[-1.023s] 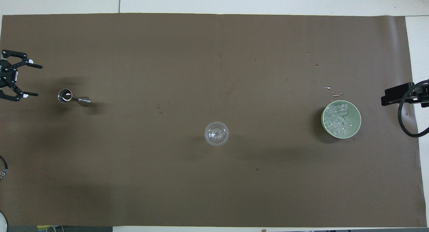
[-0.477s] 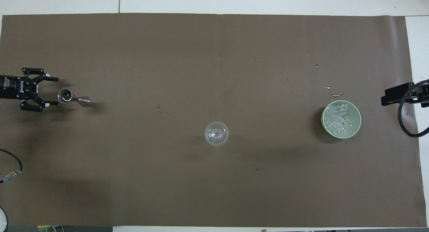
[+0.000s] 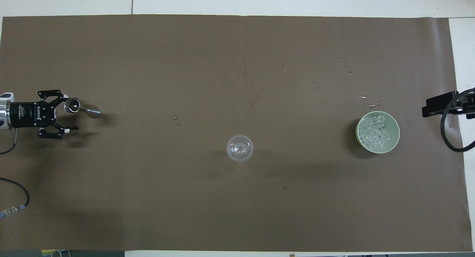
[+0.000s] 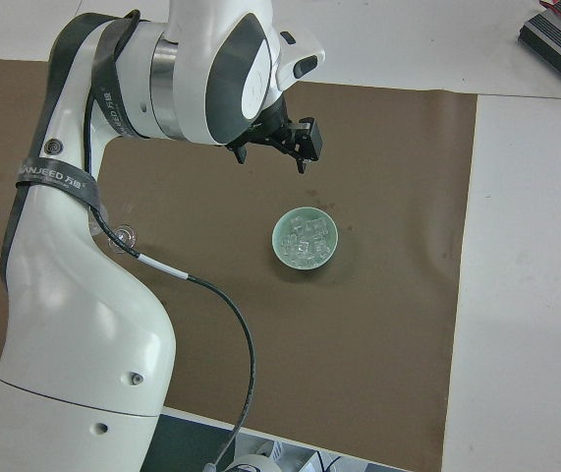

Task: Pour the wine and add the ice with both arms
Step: 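Close the left gripper around the silver cup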

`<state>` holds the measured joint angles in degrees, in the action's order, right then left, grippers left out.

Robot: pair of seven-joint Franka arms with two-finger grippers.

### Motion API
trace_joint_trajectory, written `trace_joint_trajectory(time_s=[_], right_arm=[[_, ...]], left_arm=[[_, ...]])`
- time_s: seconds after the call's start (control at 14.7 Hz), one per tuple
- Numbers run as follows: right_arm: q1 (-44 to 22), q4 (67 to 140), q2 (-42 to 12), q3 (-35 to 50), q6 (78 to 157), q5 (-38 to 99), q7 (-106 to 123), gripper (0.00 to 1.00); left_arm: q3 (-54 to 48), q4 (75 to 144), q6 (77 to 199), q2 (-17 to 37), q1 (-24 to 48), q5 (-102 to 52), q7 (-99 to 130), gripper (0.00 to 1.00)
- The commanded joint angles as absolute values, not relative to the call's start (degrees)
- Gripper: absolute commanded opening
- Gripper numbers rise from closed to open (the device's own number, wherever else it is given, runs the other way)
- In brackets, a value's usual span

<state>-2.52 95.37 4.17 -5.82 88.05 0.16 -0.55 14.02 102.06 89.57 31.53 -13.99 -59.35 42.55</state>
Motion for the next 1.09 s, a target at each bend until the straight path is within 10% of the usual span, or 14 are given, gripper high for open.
trace_joint_trajectory(time_s=[0.0, 1.02], right_arm=[[-1.8, 95.9, 4.8, -5.5, 87.6, 0.9, 0.3, 1.00], [-1.8, 95.9, 4.8, -5.5, 87.6, 0.9, 0.2, 1.00]], left_arm=[[14.1, 109.2, 91.3, 27.5, -14.0, -64.4, 40.5, 1.00], [13.9, 114.1, 96.0, 26.4, -12.8, -71.8, 38.2, 0.92]])
